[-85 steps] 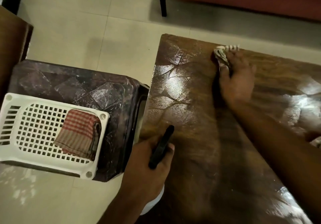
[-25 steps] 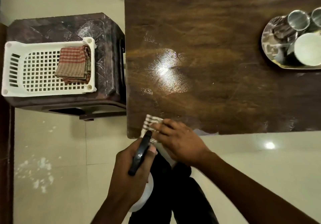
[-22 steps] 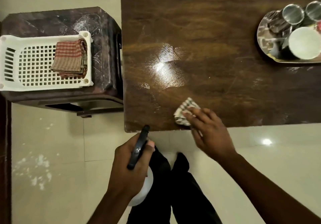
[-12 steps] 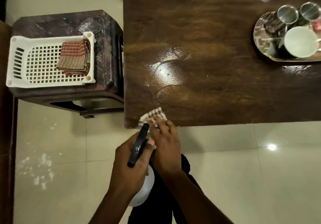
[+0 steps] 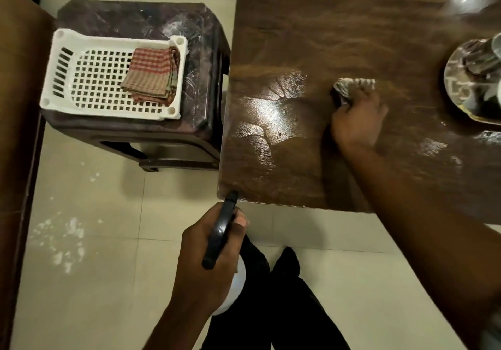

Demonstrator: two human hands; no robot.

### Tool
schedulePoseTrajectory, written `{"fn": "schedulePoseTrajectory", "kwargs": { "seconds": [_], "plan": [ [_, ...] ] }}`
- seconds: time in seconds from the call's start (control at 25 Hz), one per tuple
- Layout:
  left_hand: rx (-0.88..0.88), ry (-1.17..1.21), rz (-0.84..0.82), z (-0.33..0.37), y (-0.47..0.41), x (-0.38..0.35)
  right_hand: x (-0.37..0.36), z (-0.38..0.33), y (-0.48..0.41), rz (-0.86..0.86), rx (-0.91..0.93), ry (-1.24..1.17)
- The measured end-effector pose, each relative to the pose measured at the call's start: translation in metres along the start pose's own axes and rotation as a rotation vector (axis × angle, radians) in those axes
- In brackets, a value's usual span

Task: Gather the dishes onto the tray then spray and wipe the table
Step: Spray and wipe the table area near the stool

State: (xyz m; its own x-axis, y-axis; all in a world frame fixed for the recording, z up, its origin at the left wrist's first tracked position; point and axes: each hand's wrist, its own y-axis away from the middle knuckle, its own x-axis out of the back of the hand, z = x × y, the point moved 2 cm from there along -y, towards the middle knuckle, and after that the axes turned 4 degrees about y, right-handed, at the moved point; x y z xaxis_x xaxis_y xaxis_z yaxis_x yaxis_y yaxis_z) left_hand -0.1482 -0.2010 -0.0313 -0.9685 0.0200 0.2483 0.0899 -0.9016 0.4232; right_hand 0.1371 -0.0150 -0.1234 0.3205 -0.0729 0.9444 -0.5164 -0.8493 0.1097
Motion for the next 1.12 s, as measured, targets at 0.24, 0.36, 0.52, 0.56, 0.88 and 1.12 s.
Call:
{"fn": "schedulePoseTrajectory", "kwargs": {
  "seconds": [0.24, 0.36, 0.52, 0.56, 0.88, 1.12],
  "plan": [
    [-0.009, 0.044, 0.039, 0.001, -0.002, 0.004, -0.044, -0.082, 0.163, -0.454, 0.995, 0.031],
    [-0.003, 0.059, 0.126, 0.003, -0.005, 0.004, -0.035, -0.050, 0.188, -0.612, 1.277, 0.022],
    [0.001, 0.022, 0.083, -0.004, -0.011, 0.005, -0.035, -0.070, 0.106, -0.434, 1.167, 0.139],
    [0.004, 0.010, 0.114, -0.007, -0.012, 0.006, -0.038, -0.089, 0.075, -0.367, 1.091, 0.152],
    [-0.014, 0.041, 0.164, -0.008, -0.001, 0.009, -0.057, -0.135, 0.051, -0.338, 0.879, 0.091],
    [0.077, 0.055, 0.151, 0.014, 0.011, 0.009, -0.019, -0.035, 0.181, -0.670, 1.111, 0.022]
  ]
}}
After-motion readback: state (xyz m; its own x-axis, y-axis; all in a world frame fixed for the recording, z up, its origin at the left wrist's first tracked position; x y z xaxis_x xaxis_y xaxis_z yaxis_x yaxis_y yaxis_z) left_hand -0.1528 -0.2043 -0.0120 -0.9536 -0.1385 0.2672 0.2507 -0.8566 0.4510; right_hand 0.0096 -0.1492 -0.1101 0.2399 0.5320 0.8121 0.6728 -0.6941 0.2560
